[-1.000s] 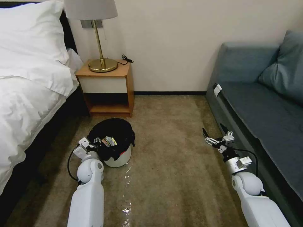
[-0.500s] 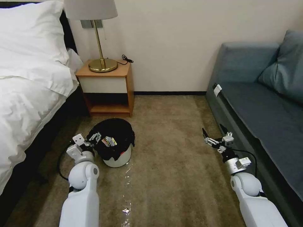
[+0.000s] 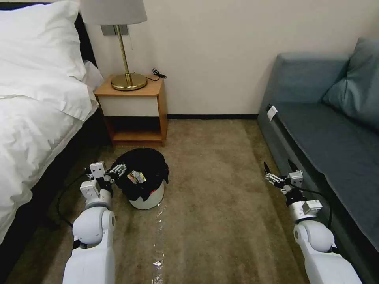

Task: Pick up the trash bin, then pick up the garbage on the floor and place it into the trash bin.

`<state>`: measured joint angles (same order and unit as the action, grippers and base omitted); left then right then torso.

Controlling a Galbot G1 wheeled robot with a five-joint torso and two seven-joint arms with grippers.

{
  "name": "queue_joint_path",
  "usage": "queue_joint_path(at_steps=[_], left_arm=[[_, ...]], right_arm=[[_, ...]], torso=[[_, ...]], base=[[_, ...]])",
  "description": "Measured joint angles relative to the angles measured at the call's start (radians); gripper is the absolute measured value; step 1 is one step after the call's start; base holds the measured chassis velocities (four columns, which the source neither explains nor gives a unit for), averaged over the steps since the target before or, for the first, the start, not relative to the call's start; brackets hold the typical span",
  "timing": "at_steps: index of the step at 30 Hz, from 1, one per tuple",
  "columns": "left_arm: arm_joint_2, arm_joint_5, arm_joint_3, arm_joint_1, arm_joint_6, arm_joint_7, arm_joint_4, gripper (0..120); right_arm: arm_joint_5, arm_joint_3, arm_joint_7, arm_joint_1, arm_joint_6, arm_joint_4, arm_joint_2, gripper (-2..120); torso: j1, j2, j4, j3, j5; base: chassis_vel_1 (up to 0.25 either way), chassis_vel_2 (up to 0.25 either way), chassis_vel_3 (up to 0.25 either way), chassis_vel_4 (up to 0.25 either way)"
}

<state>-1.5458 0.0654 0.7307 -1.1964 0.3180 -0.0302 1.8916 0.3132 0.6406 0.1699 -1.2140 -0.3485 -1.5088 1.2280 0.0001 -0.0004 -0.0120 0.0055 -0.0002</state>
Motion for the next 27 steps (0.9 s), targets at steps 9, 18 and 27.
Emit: queue_joint_path(at_steps=[9, 18, 27], left_arm=[[0.034, 0.002, 0.009, -0.015, -0.046, -0.07, -0.015, 100], [0.042, 0.0, -0.003, -0.012, -0.06, -0.098, -0.032, 100], [0.04, -0.007, -0.006, -0.013, -0.106, -0.128, -0.039, 100]], right_arm=[[-0.001, 0.014, -0.021, -0.015, -0.041, 0.035, 0.01, 100], [-0.019, 0.036, -0.026, -0.02, -0.062, 0.043, 0.021, 100], [-0.026, 0.044, -0.024, -0.025, -0.071, 0.046, 0.031, 100]], torso=[[0.0, 0.0, 0.0, 0.0, 0.0], [0.0, 0.0, 0.0, 0.0, -0.0001], [0.0, 0.0, -0.0001, 0.0, 0.0]], base=[[0.0, 0.0, 0.0, 0.0], [0.0, 0.0, 0.0, 0.0], [0.0, 0.0, 0.0, 0.0]])
